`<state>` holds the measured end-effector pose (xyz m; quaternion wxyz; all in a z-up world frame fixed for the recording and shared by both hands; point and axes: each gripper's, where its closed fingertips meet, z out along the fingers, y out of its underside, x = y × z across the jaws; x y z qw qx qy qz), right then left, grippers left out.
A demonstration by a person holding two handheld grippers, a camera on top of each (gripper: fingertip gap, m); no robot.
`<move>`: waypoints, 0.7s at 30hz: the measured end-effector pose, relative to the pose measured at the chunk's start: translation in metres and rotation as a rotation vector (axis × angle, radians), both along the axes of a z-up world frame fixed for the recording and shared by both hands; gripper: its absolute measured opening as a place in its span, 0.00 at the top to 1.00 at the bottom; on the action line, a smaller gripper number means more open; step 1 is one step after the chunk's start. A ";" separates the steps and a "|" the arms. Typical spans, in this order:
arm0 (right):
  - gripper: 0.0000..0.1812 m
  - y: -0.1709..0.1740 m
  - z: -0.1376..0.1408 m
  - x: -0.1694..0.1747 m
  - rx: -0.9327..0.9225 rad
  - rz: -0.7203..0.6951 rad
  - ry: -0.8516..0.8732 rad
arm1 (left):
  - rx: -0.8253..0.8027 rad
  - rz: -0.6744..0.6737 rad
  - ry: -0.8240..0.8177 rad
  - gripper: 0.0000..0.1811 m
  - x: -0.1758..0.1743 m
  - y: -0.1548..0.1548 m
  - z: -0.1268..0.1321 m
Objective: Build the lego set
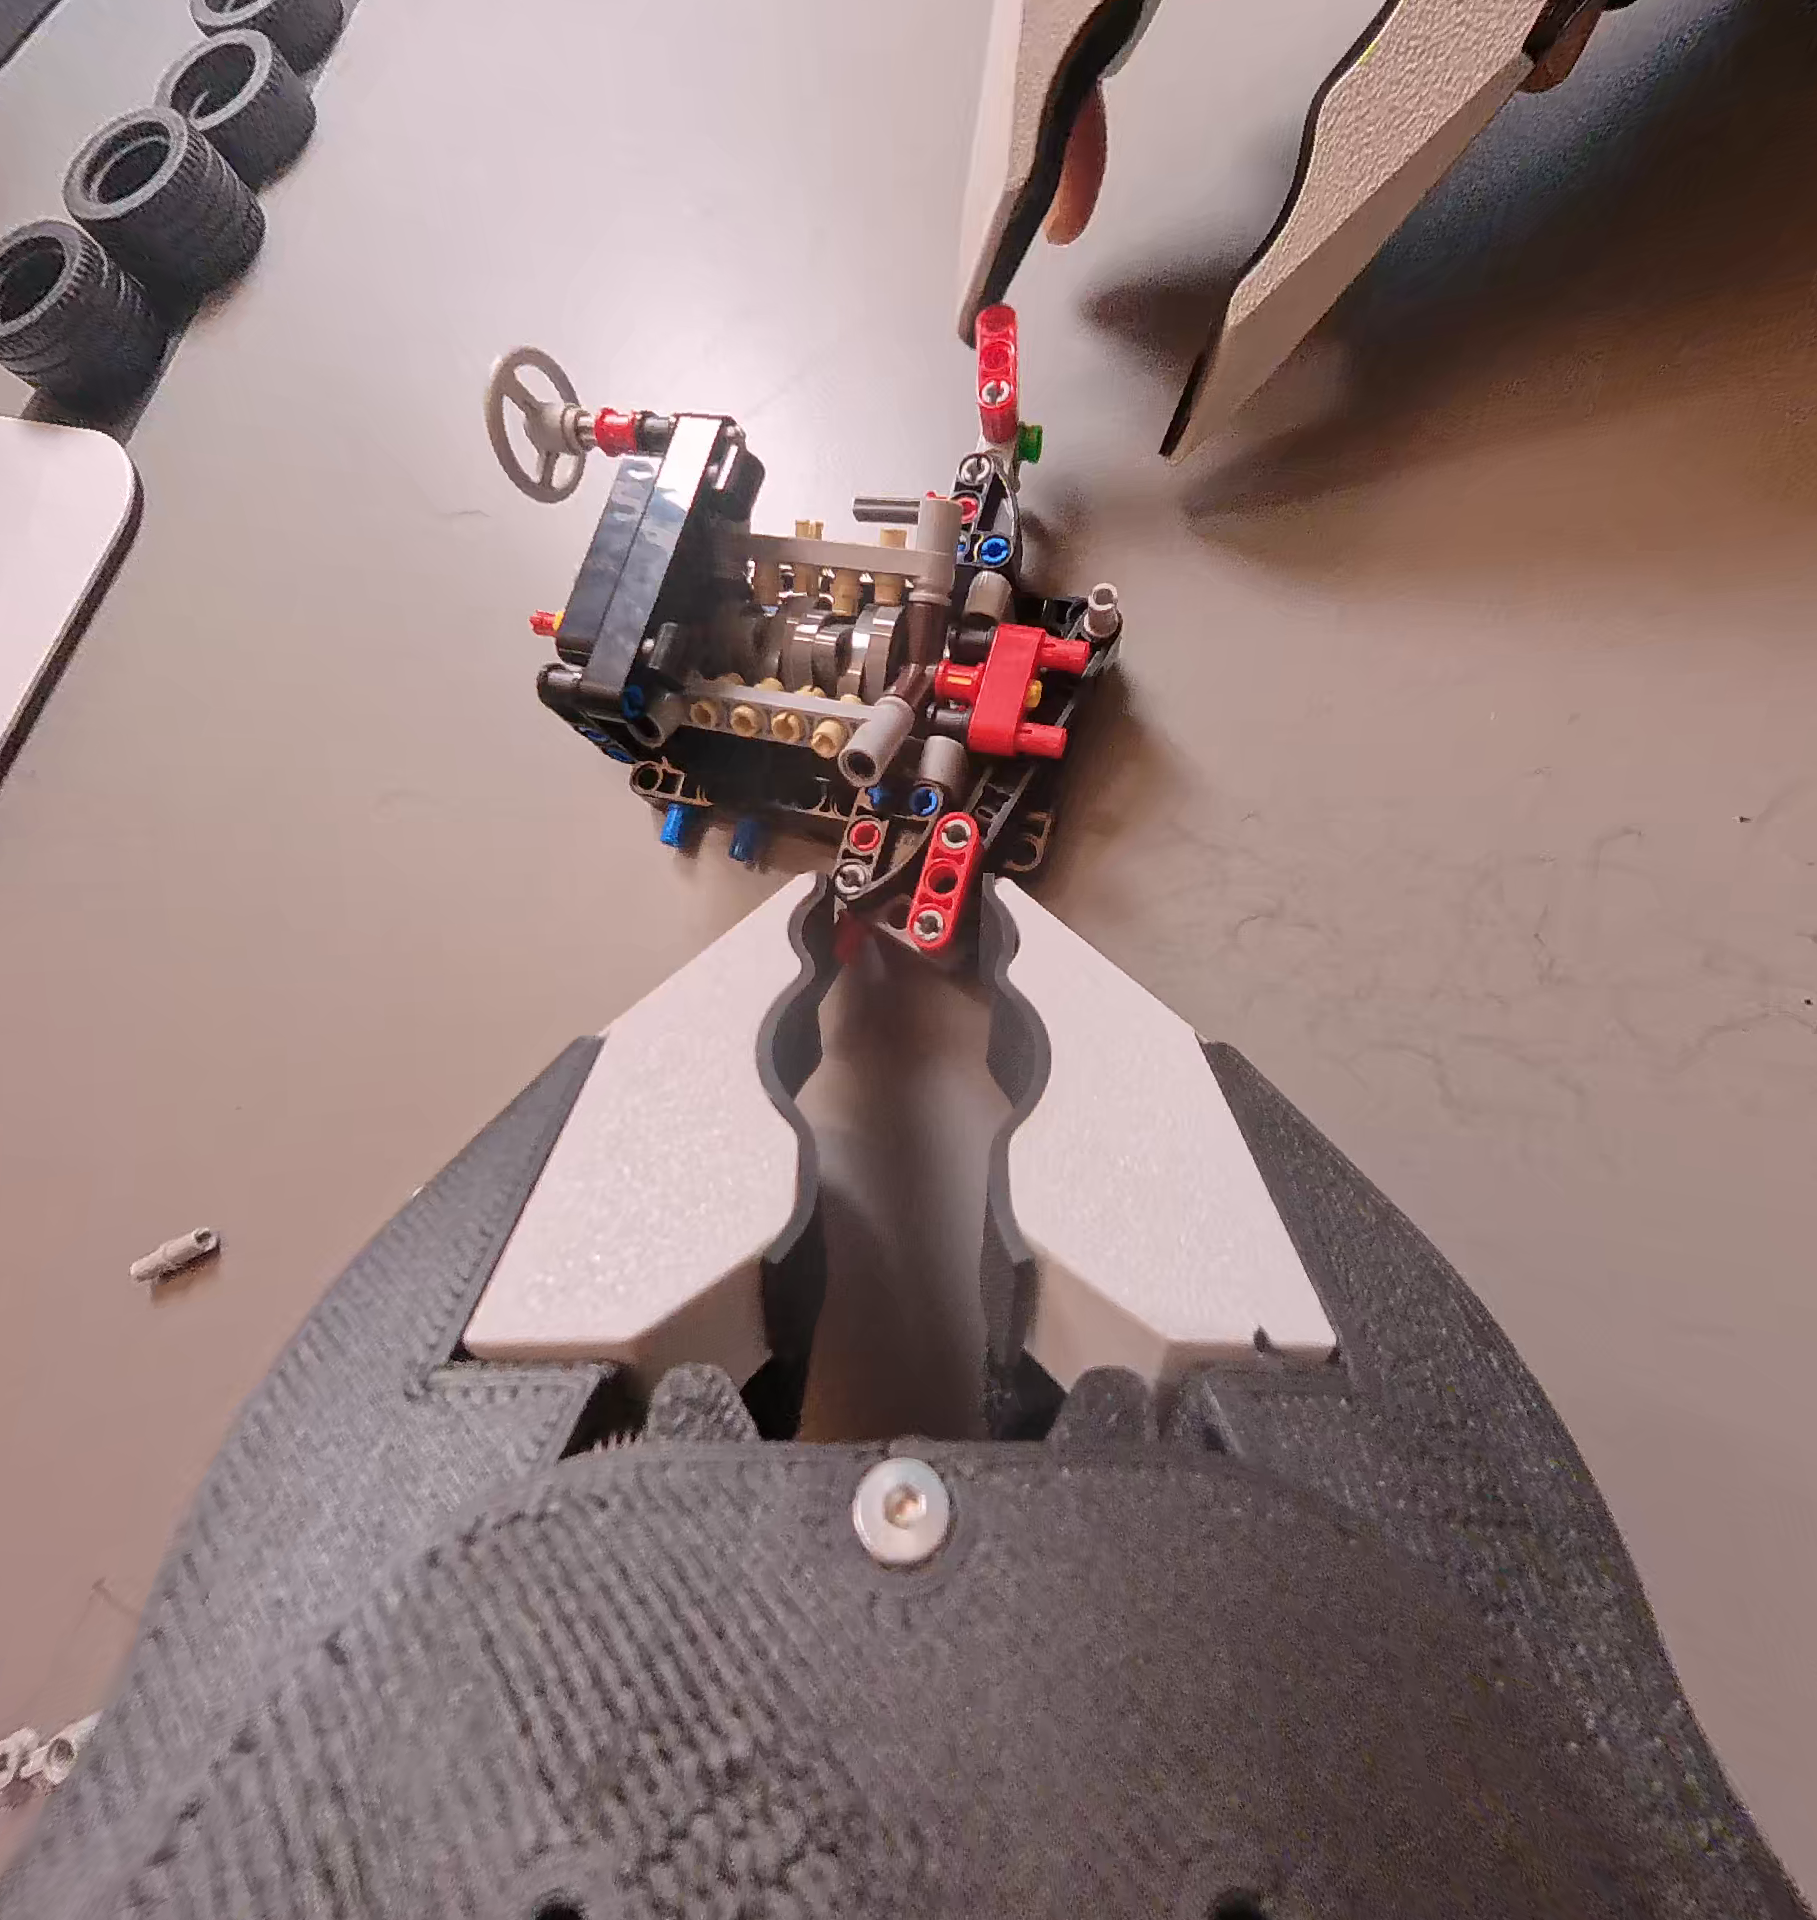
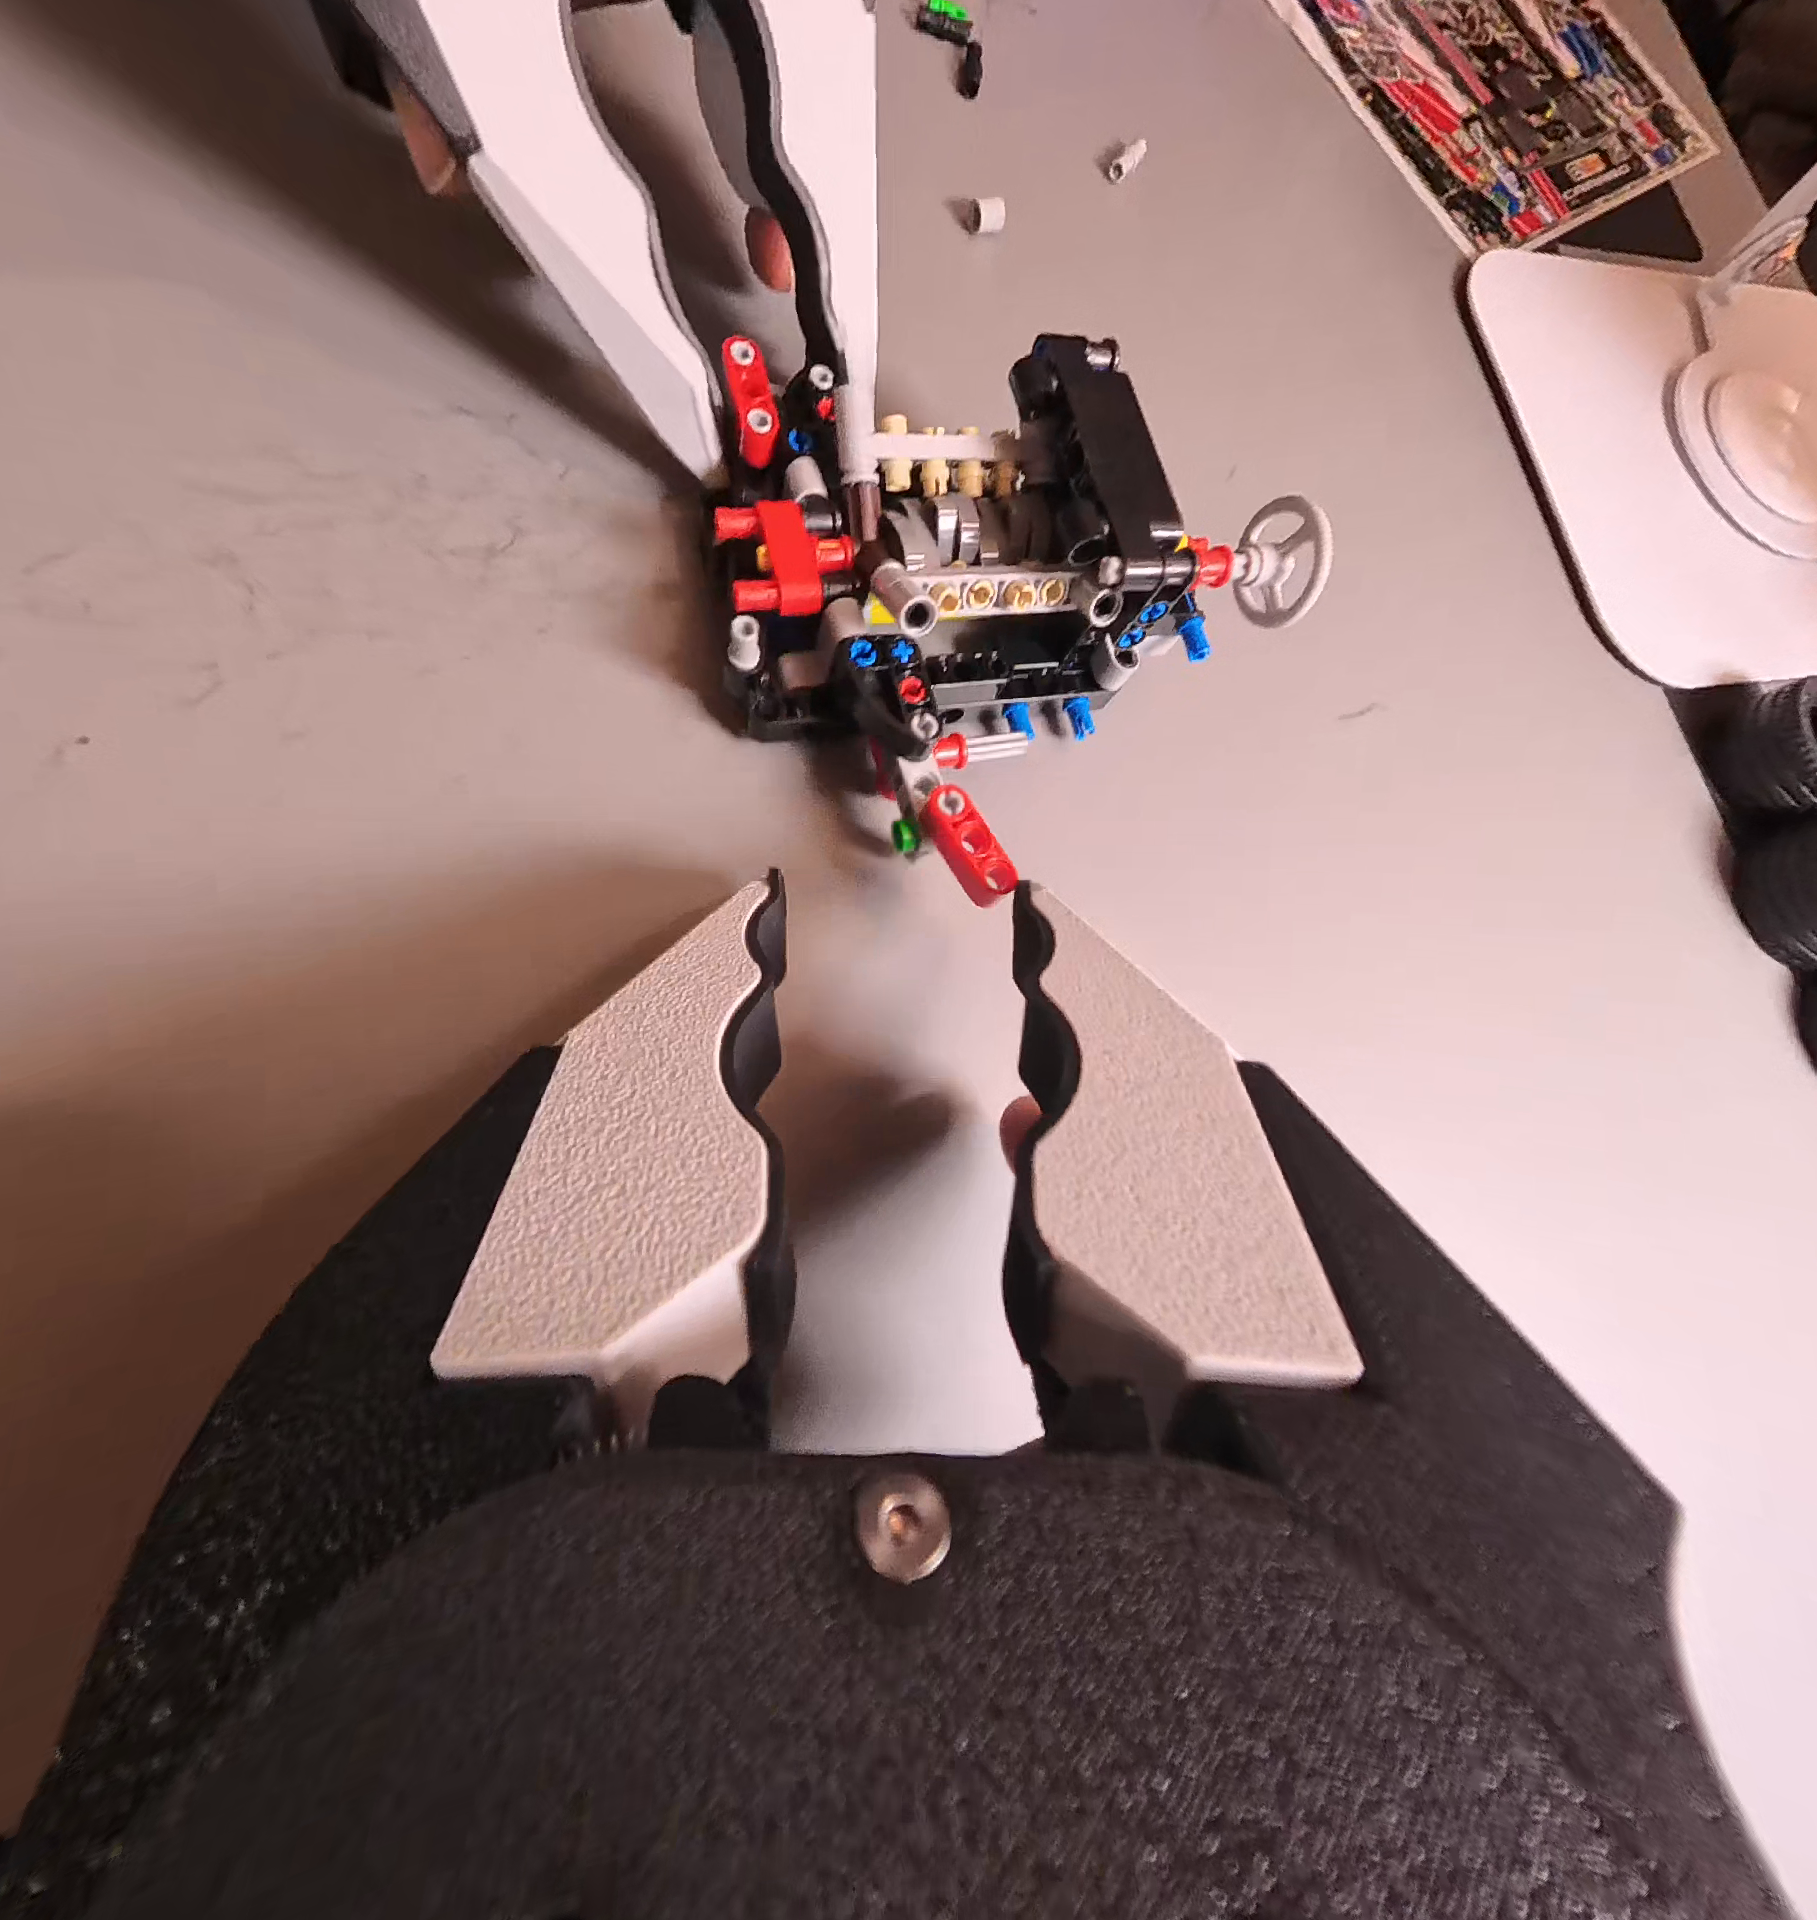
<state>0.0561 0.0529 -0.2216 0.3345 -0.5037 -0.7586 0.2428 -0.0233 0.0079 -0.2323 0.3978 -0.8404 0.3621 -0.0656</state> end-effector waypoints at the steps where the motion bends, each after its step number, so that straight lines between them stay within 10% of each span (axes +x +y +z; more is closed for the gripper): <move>1: 0.78 0.000 0.000 0.002 0.011 0.000 -0.008 | -0.001 0.001 -0.002 0.86 0.000 0.000 0.000; 9: 0.93 -0.015 0.000 0.009 -0.051 0.069 -0.022 | -0.021 -0.014 0.008 0.81 -0.005 -0.005 0.004; 21: 0.83 -0.012 0.002 0.002 -0.045 0.048 0.018 | 0.130 -0.161 0.017 0.90 0.041 -0.010 0.024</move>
